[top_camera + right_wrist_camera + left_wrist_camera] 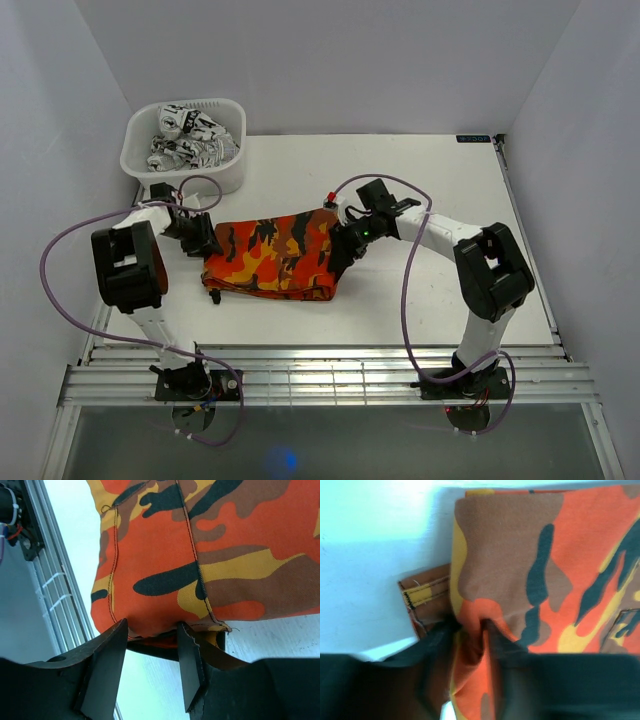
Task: Fold and stack the trousers
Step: Fold the trousers
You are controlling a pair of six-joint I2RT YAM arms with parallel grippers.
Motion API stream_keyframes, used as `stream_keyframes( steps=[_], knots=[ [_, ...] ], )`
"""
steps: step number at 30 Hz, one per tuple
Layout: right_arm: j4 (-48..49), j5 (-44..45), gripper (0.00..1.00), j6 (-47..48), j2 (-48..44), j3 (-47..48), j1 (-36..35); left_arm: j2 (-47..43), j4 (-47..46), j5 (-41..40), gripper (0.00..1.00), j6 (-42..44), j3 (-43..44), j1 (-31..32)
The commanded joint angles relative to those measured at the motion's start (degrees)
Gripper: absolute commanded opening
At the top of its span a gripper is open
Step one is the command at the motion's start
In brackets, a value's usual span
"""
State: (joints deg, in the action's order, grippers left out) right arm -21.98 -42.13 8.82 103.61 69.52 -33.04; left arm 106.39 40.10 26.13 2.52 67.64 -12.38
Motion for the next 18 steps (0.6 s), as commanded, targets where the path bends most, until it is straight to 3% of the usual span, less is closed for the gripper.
stream_keyframes(
  steps=[1,8,13,18],
  knots=[
    [3.52,-4.27,0.5,-2.84,-2.97,1.32,-0.19,-3.63,1.03,-2.84,0.5,1.69,0.3,-1.41],
    [1.85,-2.95,0.49,-4.41,-7.81,5.01,-0.19,-18.48,6.3,3.38,0.8,11.35,3.81,-5.02],
    [5.0,-8.93,0.49,-11.27,-3.16,6.95,-1.5,-18.69,19.38,24.79,0.75,24.16,6.63,-4.67],
    [9.05,-12.79,0.48,-15.58,3.78,3.62,-3.61,-10.86,26.52,29.33,0.56,30.26,2.86,-4.49]
  ],
)
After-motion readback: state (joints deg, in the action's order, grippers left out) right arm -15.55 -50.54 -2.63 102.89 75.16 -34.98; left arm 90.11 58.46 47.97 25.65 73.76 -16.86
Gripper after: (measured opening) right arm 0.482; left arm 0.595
